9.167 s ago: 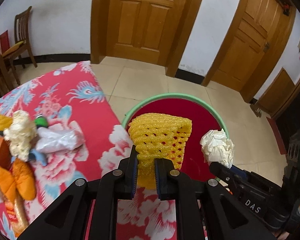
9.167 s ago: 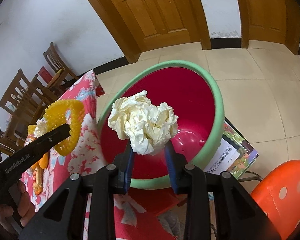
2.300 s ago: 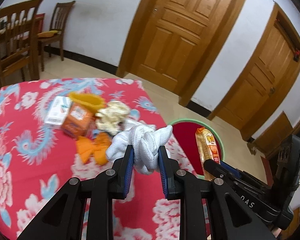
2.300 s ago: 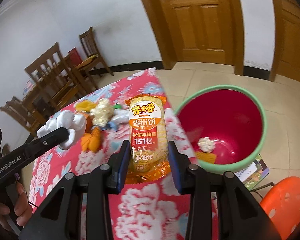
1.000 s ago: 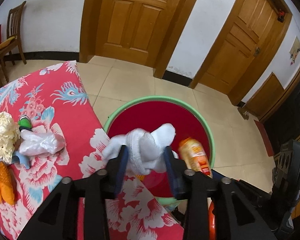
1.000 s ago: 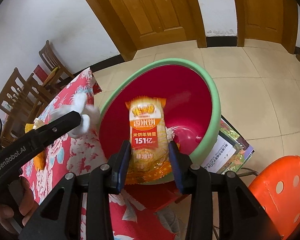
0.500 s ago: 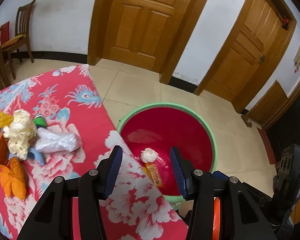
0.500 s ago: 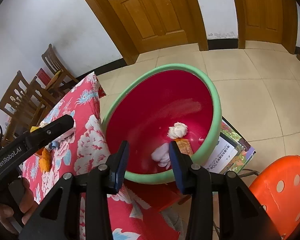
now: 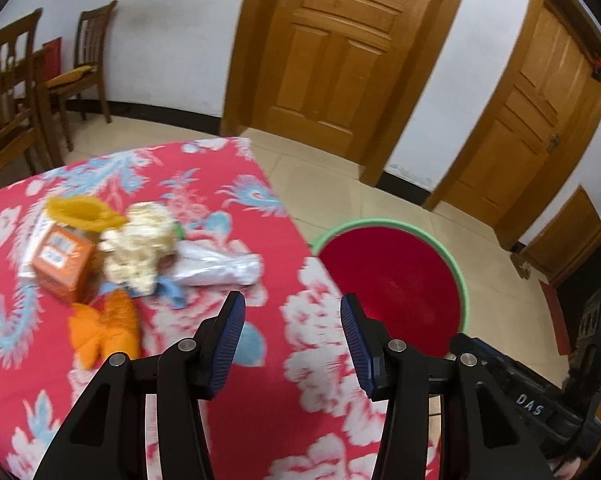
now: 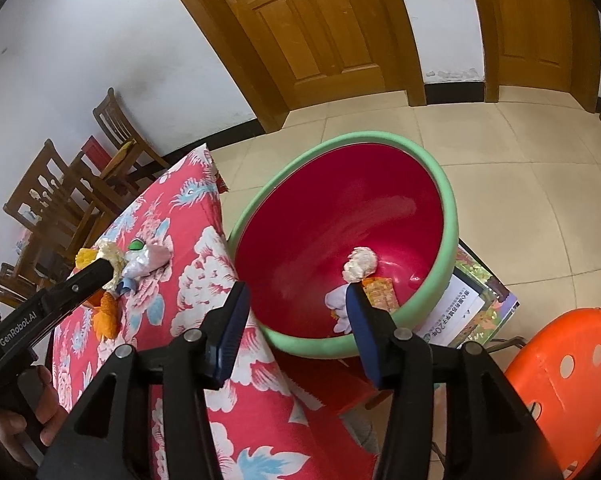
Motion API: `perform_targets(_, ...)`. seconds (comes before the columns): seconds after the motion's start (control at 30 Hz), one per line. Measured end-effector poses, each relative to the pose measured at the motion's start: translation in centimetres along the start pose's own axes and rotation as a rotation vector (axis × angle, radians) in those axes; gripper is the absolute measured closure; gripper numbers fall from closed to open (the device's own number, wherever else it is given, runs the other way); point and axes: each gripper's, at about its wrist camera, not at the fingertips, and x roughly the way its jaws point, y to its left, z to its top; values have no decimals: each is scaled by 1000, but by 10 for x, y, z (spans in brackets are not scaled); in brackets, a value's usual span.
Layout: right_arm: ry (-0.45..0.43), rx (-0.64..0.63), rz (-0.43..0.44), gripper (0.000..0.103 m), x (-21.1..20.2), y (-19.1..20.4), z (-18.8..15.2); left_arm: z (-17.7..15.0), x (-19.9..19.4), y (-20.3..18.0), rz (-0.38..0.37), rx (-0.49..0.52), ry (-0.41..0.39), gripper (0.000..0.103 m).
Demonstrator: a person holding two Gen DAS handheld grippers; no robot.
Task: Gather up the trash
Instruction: 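Move the left gripper to the orange bow wrapper and grasp it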
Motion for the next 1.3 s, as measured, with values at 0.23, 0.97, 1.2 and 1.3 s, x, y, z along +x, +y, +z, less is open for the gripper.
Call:
perform_targets(0.23,-2,-13,8,49,-2,9,-2,-7,-13,37,73,-54,-15,52)
perform_targets(0.97,23,-38,17,47,5,23,-7,-25,17,97,269,-110,54,52)
perform_targets(1.2,28,-39,14,47,7,23,-8,-29,22,101,269,-107,55,55)
perform_targets(1.3,31,-42,16,47,8,23,-9,-30,20,102,254,-109,47,62)
